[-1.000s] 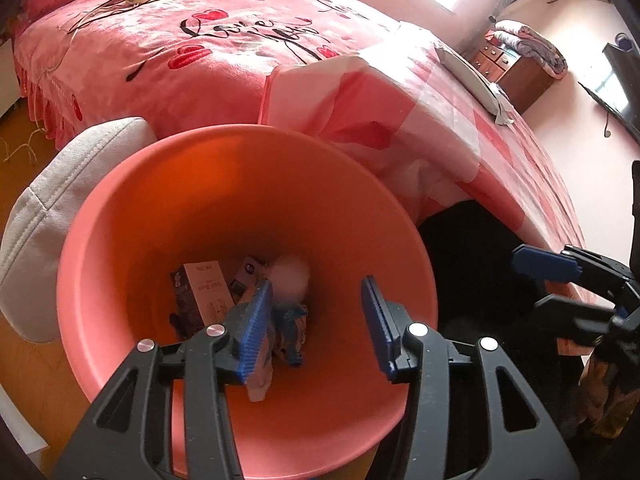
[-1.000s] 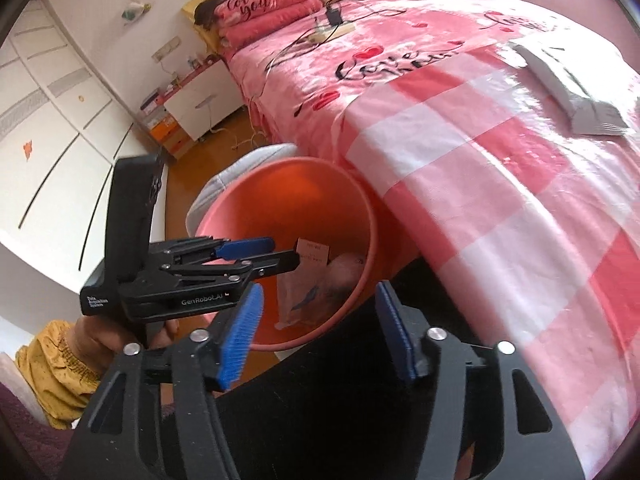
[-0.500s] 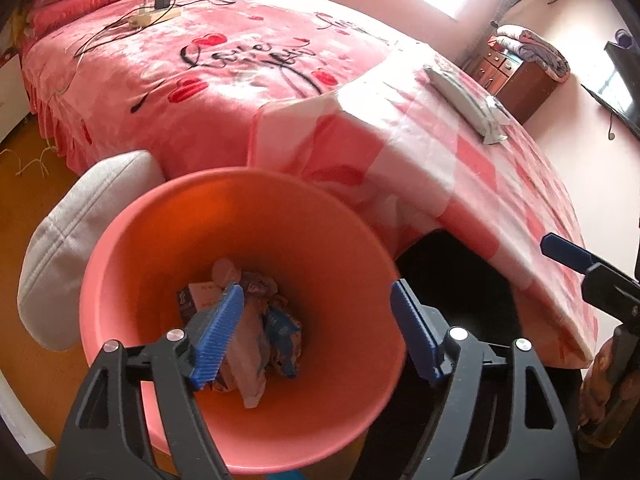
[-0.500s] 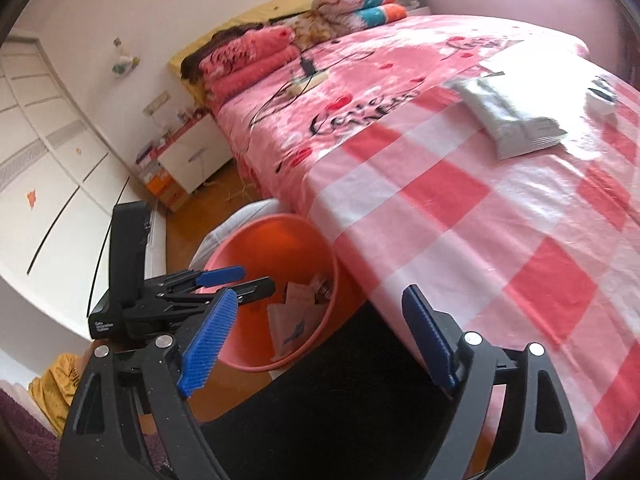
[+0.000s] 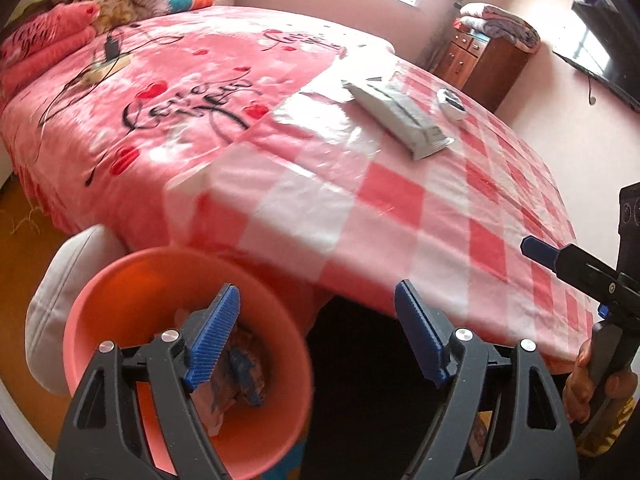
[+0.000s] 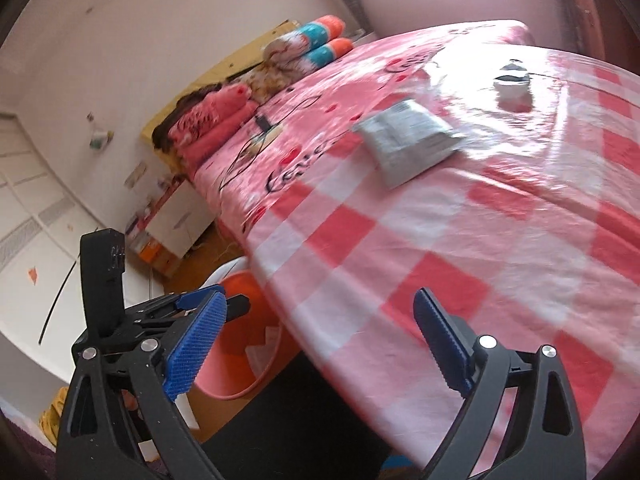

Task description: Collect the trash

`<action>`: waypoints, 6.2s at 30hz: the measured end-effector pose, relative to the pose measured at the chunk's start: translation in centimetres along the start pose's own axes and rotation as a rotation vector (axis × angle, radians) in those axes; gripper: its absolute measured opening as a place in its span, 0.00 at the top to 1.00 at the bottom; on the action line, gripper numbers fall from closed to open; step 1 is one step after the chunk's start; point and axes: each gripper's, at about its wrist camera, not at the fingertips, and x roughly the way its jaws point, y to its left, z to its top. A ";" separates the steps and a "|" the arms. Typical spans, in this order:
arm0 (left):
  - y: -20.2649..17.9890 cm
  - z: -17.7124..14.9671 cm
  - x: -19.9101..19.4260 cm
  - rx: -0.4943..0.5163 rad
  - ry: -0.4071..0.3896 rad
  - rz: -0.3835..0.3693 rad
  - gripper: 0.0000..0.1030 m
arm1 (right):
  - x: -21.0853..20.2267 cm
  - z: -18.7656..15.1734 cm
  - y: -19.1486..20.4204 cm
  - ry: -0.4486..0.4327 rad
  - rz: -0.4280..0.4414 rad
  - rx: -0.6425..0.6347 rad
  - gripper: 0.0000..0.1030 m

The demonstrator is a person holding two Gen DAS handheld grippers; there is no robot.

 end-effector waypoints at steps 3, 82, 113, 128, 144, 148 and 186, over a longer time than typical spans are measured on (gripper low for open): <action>-1.5 0.9 0.6 0.023 0.002 -0.003 0.22 | -1.1 0.3 -1.9 -0.030 -0.012 0.044 0.09; -11.6 16.9 15.7 -0.104 -0.080 0.244 0.08 | 7.8 21.3 -20.4 0.016 -0.340 0.097 0.08; -12.5 17.4 17.0 0.004 -0.081 0.248 0.18 | 12.0 22.9 -19.0 0.022 -0.512 -0.137 0.35; -12.8 16.3 16.1 0.015 -0.074 0.188 0.20 | 8.5 19.3 -18.3 0.015 -0.480 -0.125 0.43; -14.9 12.4 14.0 0.113 -0.043 0.119 0.21 | 2.0 12.2 -15.7 0.068 -0.345 -0.138 0.62; -15.0 11.2 13.1 0.125 -0.034 0.091 0.21 | 0.4 10.6 -15.8 0.056 -0.373 -0.099 0.39; -12.4 7.0 6.8 0.178 -0.105 0.091 0.21 | 1.2 7.0 -10.6 0.000 -0.558 -0.180 0.41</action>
